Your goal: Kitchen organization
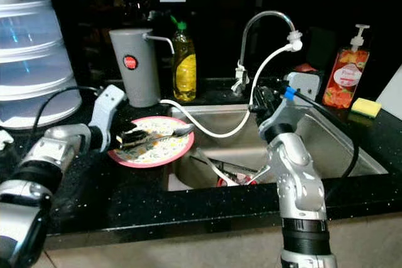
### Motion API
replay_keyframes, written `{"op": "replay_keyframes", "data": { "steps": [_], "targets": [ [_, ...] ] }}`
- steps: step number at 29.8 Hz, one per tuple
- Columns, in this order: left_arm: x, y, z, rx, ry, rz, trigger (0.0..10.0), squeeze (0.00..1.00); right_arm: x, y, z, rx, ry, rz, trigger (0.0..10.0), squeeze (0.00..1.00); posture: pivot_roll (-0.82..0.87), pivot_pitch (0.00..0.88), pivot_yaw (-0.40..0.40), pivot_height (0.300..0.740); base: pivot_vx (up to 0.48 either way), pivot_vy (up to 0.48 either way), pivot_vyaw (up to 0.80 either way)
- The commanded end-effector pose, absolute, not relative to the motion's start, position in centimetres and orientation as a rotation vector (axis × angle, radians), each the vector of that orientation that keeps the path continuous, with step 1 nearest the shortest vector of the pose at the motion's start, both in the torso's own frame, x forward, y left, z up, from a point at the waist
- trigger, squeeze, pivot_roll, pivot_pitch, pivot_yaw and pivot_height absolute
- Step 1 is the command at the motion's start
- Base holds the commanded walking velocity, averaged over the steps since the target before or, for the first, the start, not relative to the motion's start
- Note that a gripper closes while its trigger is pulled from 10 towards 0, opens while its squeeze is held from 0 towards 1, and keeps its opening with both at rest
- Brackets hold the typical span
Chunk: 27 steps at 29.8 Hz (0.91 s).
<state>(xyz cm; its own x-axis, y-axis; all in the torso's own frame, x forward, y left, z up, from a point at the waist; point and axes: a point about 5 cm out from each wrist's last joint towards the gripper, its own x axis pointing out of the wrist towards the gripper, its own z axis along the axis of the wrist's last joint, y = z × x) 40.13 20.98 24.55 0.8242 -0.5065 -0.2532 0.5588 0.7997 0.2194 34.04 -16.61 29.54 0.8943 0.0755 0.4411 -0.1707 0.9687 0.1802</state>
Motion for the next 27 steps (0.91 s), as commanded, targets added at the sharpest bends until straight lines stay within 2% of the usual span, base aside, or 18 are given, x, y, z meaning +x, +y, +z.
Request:
{"op": "replay_keyframes", "data": {
  "steps": [1, 7, 14, 22, 27],
  "targets": [
    [40.4, 20.0, 24.3, 0.308, 0.177, -0.582, 10.0, 0.0, 33.9, -16.8, 29.5, 0.218, -0.444, 0.123, 10.0, 0.0, 0.05, 0.064, -0.03, 0.74, 0.0, 0.0, 0.0],
    [40.9, 18.1, 24.6, 0.308, 0.106, -0.624, 10.0, 0.0, 33.8, -16.7, 29.6, 0.216, -0.445, 0.126, 10.0, 0.0, 0.03, 0.087, -0.025, 0.74, 0.0, 0.0, 0.0],
    [41.4, 17.0, 24.6, 0.433, 0.061, -0.545, 10.0, 0.0, 33.6, -15.5, 29.6, 0.225, -0.442, 0.153, 10.0, 0.0, 0.01, 0.122, -0.024, 0.74, 0.0, 0.0, 0.0],
    [41.4, 17.2, 24.1, 0.392, 0.102, -0.553, 10.0, 0.0, 33.3, -14.9, 29.5, 0.229, -0.429, 0.177, 10.0, 0.0, 0.01, 0.147, -0.03, 0.74, 0.0, 0.0, 0.0],
    [41.4, 18.2, 23.7, 0.4, 0.113, -0.502, 10.0, 0.0, 33.0, -15.0, 29.4, 0.225, -0.414, 0.177, 10.0, 0.0, 0.01, 0.173, -0.037, 0.74, 0.0, 0.0, 0.0]
  ]
}}
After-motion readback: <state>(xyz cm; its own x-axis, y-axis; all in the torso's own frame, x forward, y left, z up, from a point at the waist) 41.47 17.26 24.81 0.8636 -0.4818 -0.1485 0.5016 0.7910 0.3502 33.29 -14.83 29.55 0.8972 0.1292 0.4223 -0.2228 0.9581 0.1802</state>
